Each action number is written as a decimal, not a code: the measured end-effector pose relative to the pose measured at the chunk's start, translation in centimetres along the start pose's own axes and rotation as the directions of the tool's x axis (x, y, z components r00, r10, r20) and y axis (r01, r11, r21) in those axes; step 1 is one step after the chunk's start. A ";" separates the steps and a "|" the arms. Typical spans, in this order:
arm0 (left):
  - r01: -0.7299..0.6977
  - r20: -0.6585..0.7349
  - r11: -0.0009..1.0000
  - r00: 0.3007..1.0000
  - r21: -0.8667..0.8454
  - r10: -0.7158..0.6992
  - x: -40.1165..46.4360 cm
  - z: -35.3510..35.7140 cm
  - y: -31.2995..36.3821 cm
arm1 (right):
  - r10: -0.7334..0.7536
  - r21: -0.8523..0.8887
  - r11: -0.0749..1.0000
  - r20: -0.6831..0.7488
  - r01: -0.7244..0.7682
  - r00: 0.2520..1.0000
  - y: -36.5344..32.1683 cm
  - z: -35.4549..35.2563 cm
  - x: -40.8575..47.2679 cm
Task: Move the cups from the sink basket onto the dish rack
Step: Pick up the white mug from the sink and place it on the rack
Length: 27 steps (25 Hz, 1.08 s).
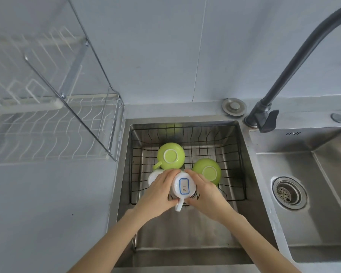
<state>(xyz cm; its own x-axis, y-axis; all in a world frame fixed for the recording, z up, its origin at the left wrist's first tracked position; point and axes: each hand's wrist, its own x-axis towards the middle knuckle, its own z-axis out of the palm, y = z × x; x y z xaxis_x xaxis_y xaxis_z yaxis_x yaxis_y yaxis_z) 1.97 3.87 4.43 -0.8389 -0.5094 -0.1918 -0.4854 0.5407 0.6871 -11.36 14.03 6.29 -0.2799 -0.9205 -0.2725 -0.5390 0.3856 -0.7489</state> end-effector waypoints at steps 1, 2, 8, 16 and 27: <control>-0.010 -0.016 0.999 1.000 -0.045 0.009 -0.7 -0.1 0.4 | -0.024 -0.002 1.000 -0.014 0.024 1.000 -0.5 -0.2 -0.7; -0.015 -0.027 0.996 1.000 -0.087 0.012 -1.3 -0.3 0.8 | -0.046 -0.008 0.999 -0.023 0.046 0.999 -0.9 -0.4 -1.4; -0.025 -0.181 0.967 0.983 -0.252 -0.022 -5.4 -0.9 3.5 | -0.220 -0.068 0.973 -0.004 0.219 0.975 -2.7 -1.4 -4.9; -0.044 -0.327 0.955 0.943 -0.292 -0.057 -10.0 -1.6 3.3 | -0.337 -0.252 0.900 0.115 0.356 0.934 -6.4 -0.6 -6.2; -0.073 -0.318 0.976 0.948 -0.205 0.004 -15.1 -10.0 -3.4 | -0.371 -0.309 0.871 0.093 0.381 0.924 -15.9 5.6 -3.8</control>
<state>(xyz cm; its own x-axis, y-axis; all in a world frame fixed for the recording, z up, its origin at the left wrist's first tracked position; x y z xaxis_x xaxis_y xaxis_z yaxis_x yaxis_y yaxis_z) 18.74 3.02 12.02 -0.7188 -0.6938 0.0442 -0.3621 0.4278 0.8282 2.73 11.09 15.89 0.0152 -0.9994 -0.0297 -0.8220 0.0044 -0.5694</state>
